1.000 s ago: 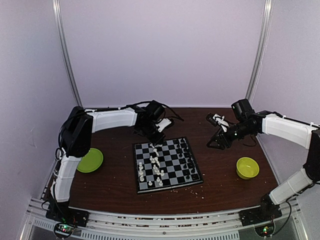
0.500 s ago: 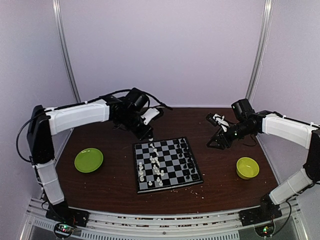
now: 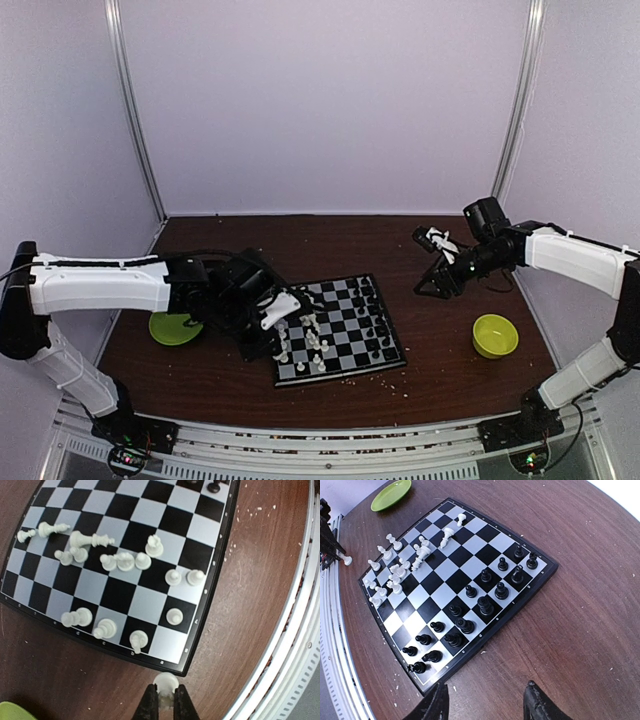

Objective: Set up the chess pieces on the board
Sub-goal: Place the rook at h1.

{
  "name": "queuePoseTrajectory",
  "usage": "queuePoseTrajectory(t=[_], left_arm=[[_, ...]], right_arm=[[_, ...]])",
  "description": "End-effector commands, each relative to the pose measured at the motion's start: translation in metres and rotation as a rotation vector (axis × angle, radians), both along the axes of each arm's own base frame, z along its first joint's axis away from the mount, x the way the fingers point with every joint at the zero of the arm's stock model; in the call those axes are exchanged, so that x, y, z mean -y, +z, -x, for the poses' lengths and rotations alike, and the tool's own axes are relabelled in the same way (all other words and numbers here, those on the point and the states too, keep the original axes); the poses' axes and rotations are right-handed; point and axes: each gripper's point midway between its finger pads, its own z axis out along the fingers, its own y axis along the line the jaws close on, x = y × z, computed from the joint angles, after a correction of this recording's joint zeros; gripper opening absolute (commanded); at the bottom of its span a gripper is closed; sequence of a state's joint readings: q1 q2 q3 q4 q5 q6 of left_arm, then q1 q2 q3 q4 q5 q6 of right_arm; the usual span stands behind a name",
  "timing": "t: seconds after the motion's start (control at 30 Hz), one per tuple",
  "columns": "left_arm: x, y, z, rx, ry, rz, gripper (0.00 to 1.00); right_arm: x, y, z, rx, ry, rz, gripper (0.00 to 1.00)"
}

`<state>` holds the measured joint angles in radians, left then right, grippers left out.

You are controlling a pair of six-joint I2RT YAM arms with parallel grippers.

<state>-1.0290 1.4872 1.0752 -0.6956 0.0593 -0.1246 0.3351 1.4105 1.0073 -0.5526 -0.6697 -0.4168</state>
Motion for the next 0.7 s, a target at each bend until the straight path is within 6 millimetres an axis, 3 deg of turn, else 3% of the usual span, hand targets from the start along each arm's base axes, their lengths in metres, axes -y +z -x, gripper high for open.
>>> queuePoseTrajectory(t=[0.0, 0.2, 0.67], left_arm=[[0.008, -0.004, 0.001, 0.042, 0.022, 0.062, 0.04], [0.017, -0.024, 0.002, 0.050, 0.027, 0.054, 0.04], [0.027, -0.045, 0.007, 0.049, 0.006, -0.011, 0.03]], right_arm=[[0.007, 0.019, -0.004, 0.090, -0.012, 0.022, 0.50], [0.010, 0.024, -0.005, 0.115, -0.022, 0.028, 0.51], [0.009, 0.020, -0.004, 0.102, -0.012, 0.028, 0.51]])
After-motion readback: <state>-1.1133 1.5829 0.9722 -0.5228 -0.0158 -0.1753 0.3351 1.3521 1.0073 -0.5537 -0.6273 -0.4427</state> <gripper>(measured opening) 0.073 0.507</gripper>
